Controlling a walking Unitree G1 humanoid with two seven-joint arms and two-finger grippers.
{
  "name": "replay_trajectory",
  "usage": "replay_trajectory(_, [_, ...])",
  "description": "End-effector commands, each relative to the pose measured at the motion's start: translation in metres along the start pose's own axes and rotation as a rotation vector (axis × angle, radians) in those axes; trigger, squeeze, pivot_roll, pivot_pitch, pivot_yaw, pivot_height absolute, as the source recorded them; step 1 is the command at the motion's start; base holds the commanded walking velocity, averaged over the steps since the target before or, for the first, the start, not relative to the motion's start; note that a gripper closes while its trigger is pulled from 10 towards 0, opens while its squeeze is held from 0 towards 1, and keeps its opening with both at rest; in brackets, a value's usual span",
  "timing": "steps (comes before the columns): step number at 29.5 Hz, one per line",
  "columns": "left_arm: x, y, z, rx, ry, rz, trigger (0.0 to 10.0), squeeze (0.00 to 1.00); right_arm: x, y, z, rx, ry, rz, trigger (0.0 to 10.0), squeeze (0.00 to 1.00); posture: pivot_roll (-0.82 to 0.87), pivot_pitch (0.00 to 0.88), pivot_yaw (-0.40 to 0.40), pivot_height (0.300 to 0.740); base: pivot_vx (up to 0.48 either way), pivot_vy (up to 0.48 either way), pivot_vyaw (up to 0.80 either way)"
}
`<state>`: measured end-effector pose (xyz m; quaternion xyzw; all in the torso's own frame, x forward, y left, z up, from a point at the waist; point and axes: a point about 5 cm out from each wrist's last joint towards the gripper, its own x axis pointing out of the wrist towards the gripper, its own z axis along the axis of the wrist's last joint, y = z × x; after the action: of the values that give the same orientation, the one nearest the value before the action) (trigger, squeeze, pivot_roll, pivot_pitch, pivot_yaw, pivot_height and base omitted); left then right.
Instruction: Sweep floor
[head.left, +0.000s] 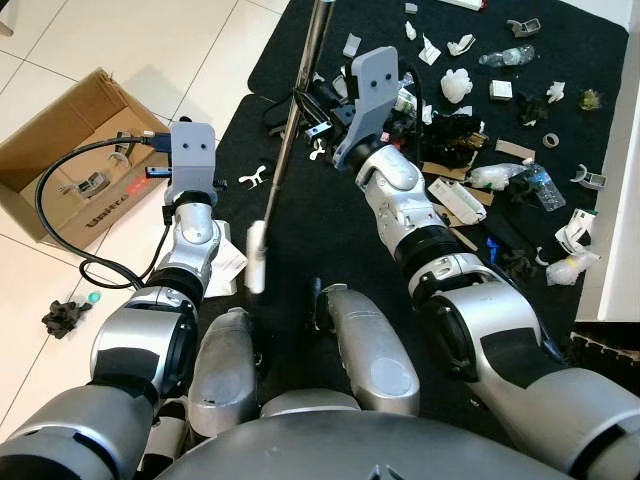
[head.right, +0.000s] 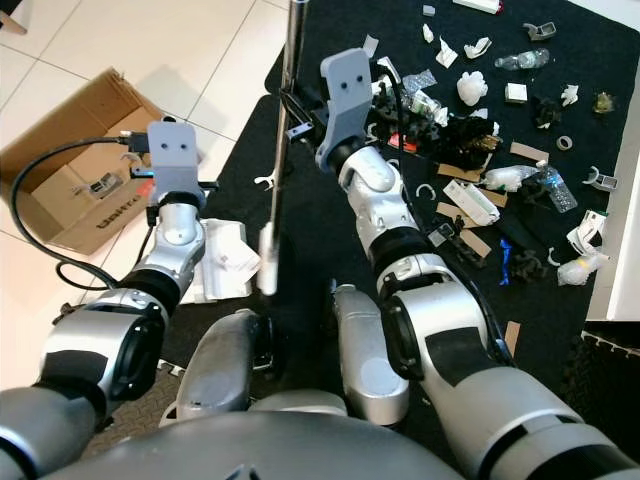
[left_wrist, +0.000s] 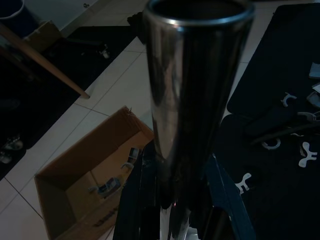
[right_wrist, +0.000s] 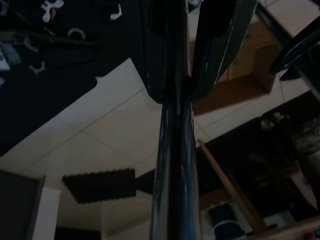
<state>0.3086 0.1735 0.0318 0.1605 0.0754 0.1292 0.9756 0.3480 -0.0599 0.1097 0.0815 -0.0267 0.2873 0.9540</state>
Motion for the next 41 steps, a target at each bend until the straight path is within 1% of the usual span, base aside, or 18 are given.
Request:
replay_trajectory(1, [-0.014,0.005,-0.032,0.098,0.132,-0.031,10.0,0.00,-0.001,-0.009,0.013,-0.034,-0.074,-0.022,10.0,0.00,-0.02,0.132,-0.019,0.740,0.000,0.000,0.00])
replay_trajectory(3, [-0.014,0.005,-0.032,0.110,0.128,-0.038,10.0,0.00,-0.004,-0.012,0.012,-0.033,-0.078,-0.030,10.0,0.00,-0.02,0.120,-0.010,0.740,0.000,0.000,0.00])
replay_trajectory(8, [-0.014,0.005,-0.033,0.116,0.127,-0.042,10.0,0.00,-0.006,-0.013,0.010,-0.035,-0.076,-0.035,10.0,0.00,-0.02,0.107,0.000,0.740,0.000,0.000,0.00])
replay_trajectory(10, [-0.014,0.006,-0.033,0.125,0.126,-0.049,10.0,0.00,-0.007,-0.012,0.011,-0.051,-0.079,-0.030,10.0,0.00,-0.02,0.088,0.012,0.740,0.000,0.000,0.00])
replay_trajectory(15, [-0.014,0.007,-0.034,0.123,0.127,-0.049,10.0,0.00,-0.007,-0.011,0.010,-0.070,-0.075,-0.026,10.0,0.00,-0.02,0.079,0.017,0.740,0.000,0.000,0.00])
replay_trajectory(17, [-0.014,0.007,-0.034,0.122,0.127,-0.050,10.0,0.00,-0.008,-0.012,0.007,-0.082,-0.057,-0.031,10.0,0.00,-0.02,0.070,0.021,0.740,0.000,0.000,0.00])
replay_trajectory(18, [-0.014,0.007,-0.034,0.122,0.127,-0.051,10.0,0.00,-0.009,-0.013,0.004,-0.091,-0.044,-0.034,10.0,0.00,-0.02,0.068,0.022,0.740,0.000,0.000,0.00])
replay_trajectory(20, [-0.014,0.007,-0.034,0.125,0.125,-0.055,10.0,0.00,-0.020,-0.018,-0.013,-0.101,0.036,-0.060,10.0,0.00,-0.02,0.065,0.024,0.740,0.000,0.000,0.00])
replay_trajectory(21, [-0.014,0.007,-0.034,0.125,0.125,-0.055,10.0,0.00,-0.020,-0.018,-0.013,-0.101,0.036,-0.060,10.0,0.00,-0.02,0.065,0.024,0.740,0.000,0.000,0.00])
replay_trajectory(24, [-0.014,0.006,-0.033,0.133,0.116,-0.062,10.0,0.00,-0.034,-0.023,-0.032,-0.121,0.120,-0.083,10.0,0.00,-0.02,0.066,0.025,0.740,0.000,0.000,0.00])
replay_trajectory(25, [-0.015,0.006,-0.033,0.135,0.112,-0.064,10.0,0.00,-0.038,-0.024,-0.036,-0.125,0.137,-0.086,10.0,0.00,-0.02,0.066,0.025,0.740,0.000,0.000,0.00])
replay_trajectory(28, [-0.015,0.005,-0.033,0.140,0.107,-0.067,10.0,0.00,-0.041,-0.024,-0.040,-0.124,0.150,-0.087,10.0,0.00,-0.02,0.066,0.025,0.740,0.000,0.000,0.00])
replay_trajectory(35, [-0.015,0.004,-0.030,0.149,0.072,-0.061,10.0,0.00,-0.039,-0.021,-0.038,-0.133,0.144,-0.076,10.0,0.00,-0.02,0.081,0.017,0.740,0.000,0.000,0.00])
replay_trajectory(41, [-0.014,0.001,-0.020,0.132,0.000,-0.044,10.0,0.00,-0.035,-0.017,-0.036,-0.156,0.137,-0.047,10.0,0.00,-0.02,0.090,0.006,0.740,0.000,0.000,0.00])
